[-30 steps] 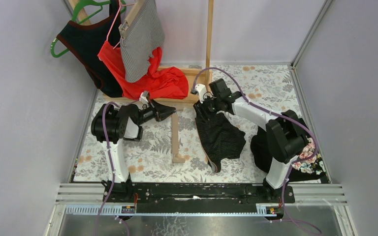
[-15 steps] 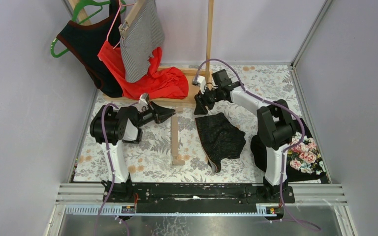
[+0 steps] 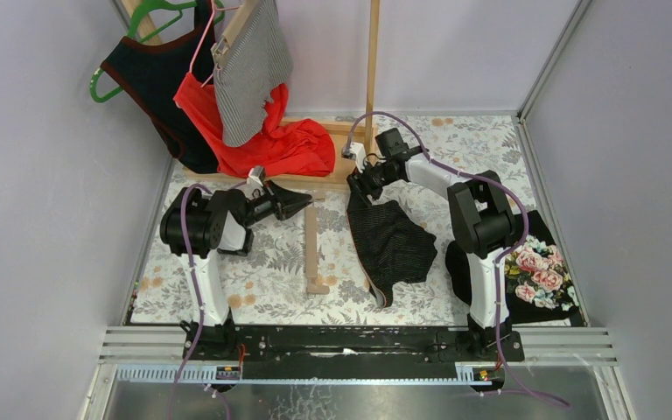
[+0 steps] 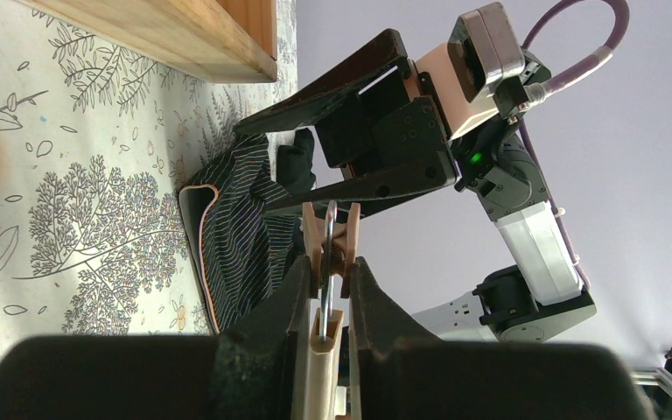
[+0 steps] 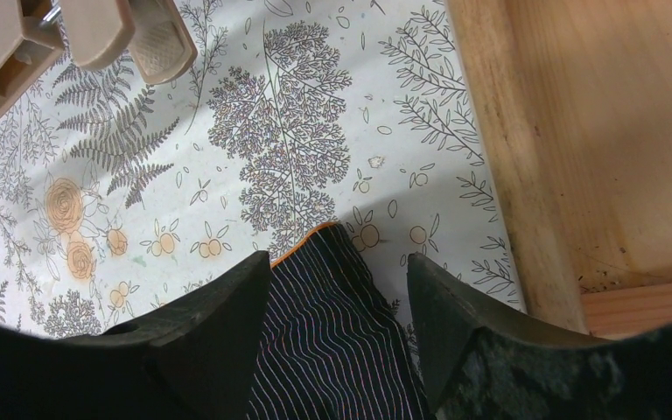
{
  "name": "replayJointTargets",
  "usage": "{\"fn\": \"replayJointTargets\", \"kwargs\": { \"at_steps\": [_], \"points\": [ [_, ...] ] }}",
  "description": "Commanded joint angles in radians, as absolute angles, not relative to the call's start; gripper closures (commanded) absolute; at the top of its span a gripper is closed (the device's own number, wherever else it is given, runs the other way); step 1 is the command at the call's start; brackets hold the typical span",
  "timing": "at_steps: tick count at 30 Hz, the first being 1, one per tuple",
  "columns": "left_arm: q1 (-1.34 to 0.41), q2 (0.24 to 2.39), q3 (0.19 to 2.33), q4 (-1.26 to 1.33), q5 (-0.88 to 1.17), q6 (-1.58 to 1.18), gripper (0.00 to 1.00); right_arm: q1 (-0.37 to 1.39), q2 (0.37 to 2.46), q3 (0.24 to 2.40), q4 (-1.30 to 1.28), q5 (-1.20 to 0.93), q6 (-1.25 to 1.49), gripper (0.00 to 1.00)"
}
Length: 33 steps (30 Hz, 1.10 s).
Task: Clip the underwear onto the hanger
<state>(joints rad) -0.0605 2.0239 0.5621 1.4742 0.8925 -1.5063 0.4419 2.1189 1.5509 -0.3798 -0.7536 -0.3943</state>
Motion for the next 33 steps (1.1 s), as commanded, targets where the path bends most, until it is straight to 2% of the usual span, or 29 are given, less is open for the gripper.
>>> {"fn": "replayJointTargets", "kwargs": {
  "at_steps": [1, 22, 33],
  "points": [
    [-0.067, 2.02, 0.557, 1.548, 0.882, -1.508, 1.0, 0.436, 2.131, 1.589, -0.38, -0.774, -0.412, 0.33],
    [-0.069, 2.04, 0.56, 1.56, 0.884, -1.509, 1.0, 0.432, 2.2, 1.623, -0.408, -0.798, -0.406, 0.34],
    [-0.071, 2.049, 0.561, 1.563, 0.884, -1.508, 1.0, 0.434, 2.23, 1.634, -0.418, -0.809, -0.399, 0.41]
  ]
}}
